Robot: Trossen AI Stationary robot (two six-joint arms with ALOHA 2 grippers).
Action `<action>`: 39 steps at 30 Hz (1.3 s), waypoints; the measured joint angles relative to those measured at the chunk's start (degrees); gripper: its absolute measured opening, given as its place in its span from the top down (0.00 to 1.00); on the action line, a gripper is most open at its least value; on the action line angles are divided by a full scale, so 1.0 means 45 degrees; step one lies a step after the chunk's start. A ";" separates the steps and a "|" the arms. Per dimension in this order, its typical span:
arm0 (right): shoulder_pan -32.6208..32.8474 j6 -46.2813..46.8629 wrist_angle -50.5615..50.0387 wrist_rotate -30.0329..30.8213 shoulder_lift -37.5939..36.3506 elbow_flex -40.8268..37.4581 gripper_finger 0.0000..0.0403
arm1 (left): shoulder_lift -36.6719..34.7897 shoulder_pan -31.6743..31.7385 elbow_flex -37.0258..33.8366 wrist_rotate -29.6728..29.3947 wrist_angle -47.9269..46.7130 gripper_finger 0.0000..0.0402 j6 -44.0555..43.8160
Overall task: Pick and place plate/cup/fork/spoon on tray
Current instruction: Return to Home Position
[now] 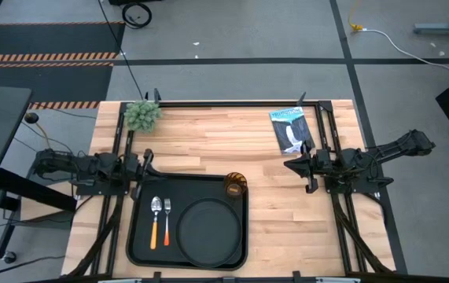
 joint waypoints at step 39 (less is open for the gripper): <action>-0.0004 -0.1887 -0.0567 0.0010 0.0000 -0.0001 0.94 | 0.0040 0.0816 -0.0015 -0.0040 0.1049 0.91 0.2617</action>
